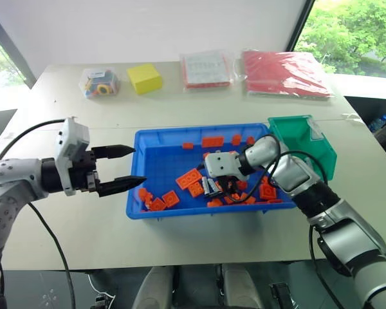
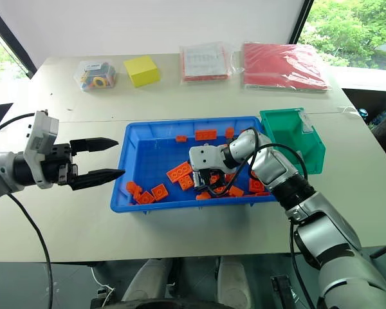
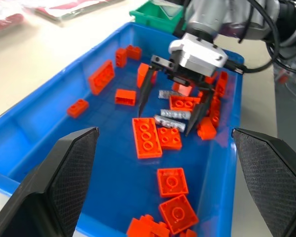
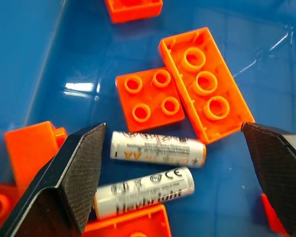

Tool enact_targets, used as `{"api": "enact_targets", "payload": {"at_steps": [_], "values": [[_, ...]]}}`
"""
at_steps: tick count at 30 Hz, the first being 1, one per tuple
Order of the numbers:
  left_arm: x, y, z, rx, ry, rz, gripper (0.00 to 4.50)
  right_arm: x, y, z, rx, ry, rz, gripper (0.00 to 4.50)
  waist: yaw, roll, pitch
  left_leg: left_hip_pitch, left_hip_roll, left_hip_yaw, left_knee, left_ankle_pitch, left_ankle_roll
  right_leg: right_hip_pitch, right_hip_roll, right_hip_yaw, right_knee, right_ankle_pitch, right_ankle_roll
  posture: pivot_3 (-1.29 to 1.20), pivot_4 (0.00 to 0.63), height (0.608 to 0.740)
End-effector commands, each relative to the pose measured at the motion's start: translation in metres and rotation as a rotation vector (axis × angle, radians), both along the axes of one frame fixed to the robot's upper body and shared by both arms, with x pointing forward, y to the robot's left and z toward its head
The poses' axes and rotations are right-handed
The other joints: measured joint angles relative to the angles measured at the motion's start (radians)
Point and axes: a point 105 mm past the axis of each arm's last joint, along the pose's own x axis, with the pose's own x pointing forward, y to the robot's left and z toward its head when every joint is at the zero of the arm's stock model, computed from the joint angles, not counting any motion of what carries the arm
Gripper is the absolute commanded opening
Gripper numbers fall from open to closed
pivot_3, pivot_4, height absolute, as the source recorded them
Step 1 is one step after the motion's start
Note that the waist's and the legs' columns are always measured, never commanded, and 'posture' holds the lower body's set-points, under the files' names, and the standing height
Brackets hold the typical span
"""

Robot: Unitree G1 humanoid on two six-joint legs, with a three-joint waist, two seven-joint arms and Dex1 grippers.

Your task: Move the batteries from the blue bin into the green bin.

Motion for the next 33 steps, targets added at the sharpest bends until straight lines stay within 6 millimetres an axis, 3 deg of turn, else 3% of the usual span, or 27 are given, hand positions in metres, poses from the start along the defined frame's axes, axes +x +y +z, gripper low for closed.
{"api": "enact_targets", "payload": {"at_steps": [1, 7, 10, 13, 18, 22, 25, 27, 29, 33], "values": [[-0.005, -0.001, 0.008, 0.033, -0.051, -0.033, 4.5, 0.003, -0.004, 0.001, -0.078, -0.004, 0.013, 4.48, 0.0, 0.0, 0.0, 0.0, 0.0, 0.0, 0.0, 0.0, 0.0, 0.0, 0.0, 0.0, 0.0, 0.0, 0.0, 0.0, 0.15, 0.736], [-0.006, -0.001, 0.007, 0.052, -0.057, -0.057, 4.5, 0.006, -0.003, 0.0, -0.117, 0.022, -0.004, 4.48, 0.0, 0.0, 0.0, 0.002, 0.0, 0.0, 0.0, 0.0, 0.0, 0.002, 0.0, 0.0, 0.0, 0.0, 0.0, 0.0, 0.15, 0.736], [-0.005, -0.001, 0.007, 0.052, -0.06, -0.06, 4.5, 0.004, -0.003, -0.002, -0.116, 0.049, -0.012, 3.67, 0.0, 0.0, 0.0, 0.003, 0.0, 0.0, 0.0, 0.0, 0.0, 0.003, 0.0, 0.0, 0.0, 0.0, 0.0, 0.0, 0.15, 0.736], [-0.004, -0.001, 0.007, 0.05, -0.062, -0.064, 4.5, -0.001, -0.005, -0.003, -0.11, 0.082, -0.024, 2.26, 0.0, 0.0, 0.0, 0.003, 0.0, 0.0, 0.0, 0.0, 0.0, 0.003, 0.0, 0.0, 0.0, 0.0, 0.0, 0.0, 0.15, 0.736], [-0.002, -0.003, 0.008, 0.047, -0.062, -0.074, 4.5, -0.005, -0.007, 0.005, -0.074, 0.092, -0.05, 2.28, 0.001, 0.0, 0.0, 0.003, 0.0, 0.0, 0.0, 0.0, 0.0, 0.003, 0.0, 0.0, 0.0, 0.0, 0.0, 0.0, 0.15, 0.736], [-0.002, -0.005, 0.007, 0.046, -0.059, -0.093, 4.5, -0.006, -0.009, 0.043, 0.053, 0.064, -0.131, 2.28, 0.002, 0.0, 0.0, 0.002, 0.0, 0.0, 0.0, 0.0, 0.0, 0.002, 0.0, 0.0, 0.0, 0.0, 0.0, 0.0, 0.15, 0.736], [0.001, -0.006, 0.007, 0.045, -0.06, -0.101, 4.5, 0.002, -0.033, 0.096, 0.23, -0.007, -0.314, 2.28, 0.003, 0.0, 0.0, 0.002, 0.0, 0.0, 0.0, 0.0, 0.0, 0.001, 0.0, 0.0, 0.0, 0.0, 0.0, 0.0, 0.15, 0.736], [0.002, -0.007, 0.007, 0.045, -0.06, -0.105, 4.5, 0.014, -0.065, 0.12, 0.301, -0.08, -0.49, 2.28, 0.006, 0.0, 0.0, 0.001, 0.0, 0.0, 0.0, 0.0, 0.0, 0.001, 0.0, 0.0, 0.0, 0.0, 0.0, 0.0, 0.15, 0.736], [0.003, -0.007, 0.006, 0.044, -0.061, -0.109, 4.5, 0.024, -0.1, 0.129, 0.306, -0.156, -0.652, 2.28, 0.011, 0.0, 0.0, 0.001, 0.0, 0.0, 0.0, 0.0, 0.0, 0.002, -0.001, 0.0, -0.001, 0.0, 0.0, 0.0, 0.15, 0.736], [0.005, -0.01, 0.005, 0.038, -0.063, -0.121, 4.5, 0.025, -0.166, 0.128, 0.237, -0.252, -0.884, 2.28, 0.006, 0.0, 0.0, 0.001, -0.001, 0.0, -0.001, 0.0, 0.0, 0.002, -0.002, 0.001, -0.002, 0.0, 0.0, 0.0, 0.15, 0.736]]}}
